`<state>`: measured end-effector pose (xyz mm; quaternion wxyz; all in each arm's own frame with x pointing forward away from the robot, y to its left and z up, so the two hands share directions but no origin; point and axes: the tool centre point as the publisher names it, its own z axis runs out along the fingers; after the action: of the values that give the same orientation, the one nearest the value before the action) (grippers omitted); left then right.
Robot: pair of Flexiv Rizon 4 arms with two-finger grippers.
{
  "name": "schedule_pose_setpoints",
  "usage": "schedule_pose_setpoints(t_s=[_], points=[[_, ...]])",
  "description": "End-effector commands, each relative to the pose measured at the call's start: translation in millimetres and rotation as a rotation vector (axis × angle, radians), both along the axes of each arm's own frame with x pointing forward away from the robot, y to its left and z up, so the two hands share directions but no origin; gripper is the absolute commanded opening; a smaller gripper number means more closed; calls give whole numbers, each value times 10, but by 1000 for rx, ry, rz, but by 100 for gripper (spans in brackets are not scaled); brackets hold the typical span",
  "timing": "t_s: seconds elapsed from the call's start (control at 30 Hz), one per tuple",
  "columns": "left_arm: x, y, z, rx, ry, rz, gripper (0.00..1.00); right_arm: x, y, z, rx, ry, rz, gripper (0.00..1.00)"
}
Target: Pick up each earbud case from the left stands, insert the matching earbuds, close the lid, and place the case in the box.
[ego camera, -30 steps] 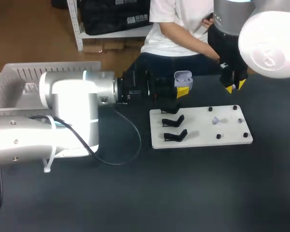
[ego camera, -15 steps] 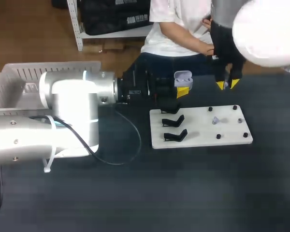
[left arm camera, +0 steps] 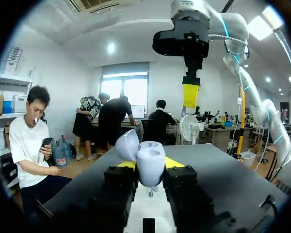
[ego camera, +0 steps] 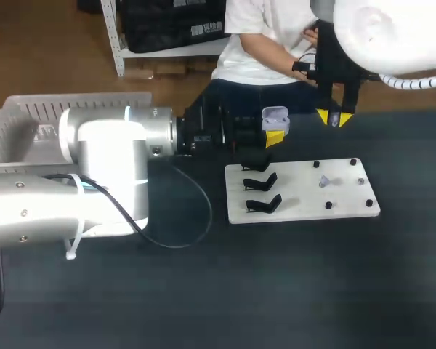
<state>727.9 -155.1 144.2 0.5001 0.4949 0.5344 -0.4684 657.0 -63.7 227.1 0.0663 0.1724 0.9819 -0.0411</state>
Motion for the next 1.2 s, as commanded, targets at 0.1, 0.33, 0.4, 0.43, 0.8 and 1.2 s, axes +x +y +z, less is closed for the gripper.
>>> schedule_pose_setpoints(t_s=[0.1, 0.33, 0.4, 0.43, 0.8, 1.2], points=[[-29, -1, -16, -8, -7, 11, 0, -20, 94, -8, -40, -9, 36, 0], [-29, -1, -16, -8, -7, 11, 0, 3, 84, 0, -17, -26, 40, 0], [-29, -1, -16, -8, -7, 11, 0, 3, 84, 0, -17, -26, 40, 0], [-29, -1, -16, -8, -7, 11, 0, 3, 84, 0, -17, -26, 40, 0], [-29, -1, -16, -8, -7, 11, 0, 3, 84, 0, -17, -26, 40, 0], [-29, -1, -16, -8, -7, 11, 0, 272, 435, 51, -65, -70, 19, 0]])
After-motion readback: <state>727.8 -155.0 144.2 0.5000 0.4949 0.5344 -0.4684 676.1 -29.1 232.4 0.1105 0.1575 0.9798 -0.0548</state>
